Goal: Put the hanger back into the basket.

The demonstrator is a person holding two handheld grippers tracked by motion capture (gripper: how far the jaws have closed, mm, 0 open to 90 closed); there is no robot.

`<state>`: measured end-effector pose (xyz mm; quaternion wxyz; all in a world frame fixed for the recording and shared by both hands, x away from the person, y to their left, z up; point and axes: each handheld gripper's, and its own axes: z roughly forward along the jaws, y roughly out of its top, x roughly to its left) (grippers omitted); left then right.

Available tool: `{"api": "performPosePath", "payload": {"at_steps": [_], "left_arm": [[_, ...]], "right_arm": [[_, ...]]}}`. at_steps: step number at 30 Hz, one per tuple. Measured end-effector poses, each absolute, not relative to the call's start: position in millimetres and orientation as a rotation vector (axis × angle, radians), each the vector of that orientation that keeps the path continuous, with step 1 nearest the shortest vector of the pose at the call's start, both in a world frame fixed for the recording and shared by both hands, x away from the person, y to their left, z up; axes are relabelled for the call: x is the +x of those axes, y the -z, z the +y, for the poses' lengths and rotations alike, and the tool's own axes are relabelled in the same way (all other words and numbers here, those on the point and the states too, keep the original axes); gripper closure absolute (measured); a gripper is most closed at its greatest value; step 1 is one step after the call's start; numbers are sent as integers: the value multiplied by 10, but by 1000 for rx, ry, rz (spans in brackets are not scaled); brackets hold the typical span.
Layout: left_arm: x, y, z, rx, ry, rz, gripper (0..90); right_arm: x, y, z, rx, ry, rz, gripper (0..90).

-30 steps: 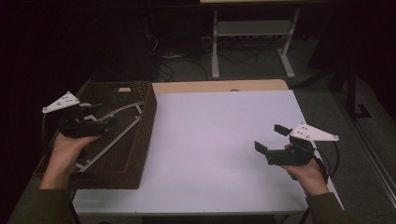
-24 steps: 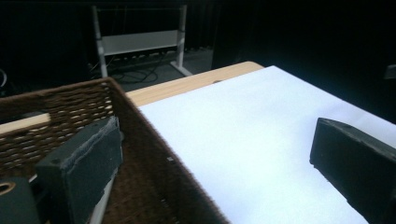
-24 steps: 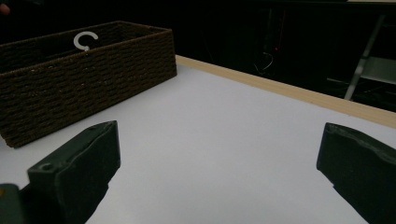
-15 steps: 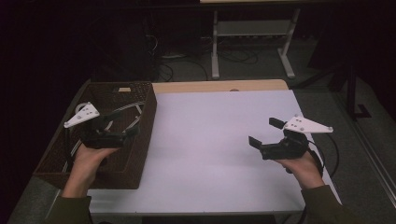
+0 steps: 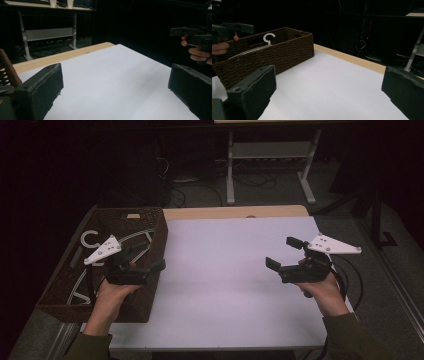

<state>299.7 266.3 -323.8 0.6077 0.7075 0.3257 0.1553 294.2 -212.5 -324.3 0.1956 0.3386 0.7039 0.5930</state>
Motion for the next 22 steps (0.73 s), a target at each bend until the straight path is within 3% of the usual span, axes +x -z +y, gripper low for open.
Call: {"api": "performPosePath", "payload": {"at_steps": [22], "left_arm": [[2984, 3327, 2674, 1638, -355, 745, 0]], "right_arm": [[2906, 3144, -2154, 905, -1712, 1943, 0]]}}
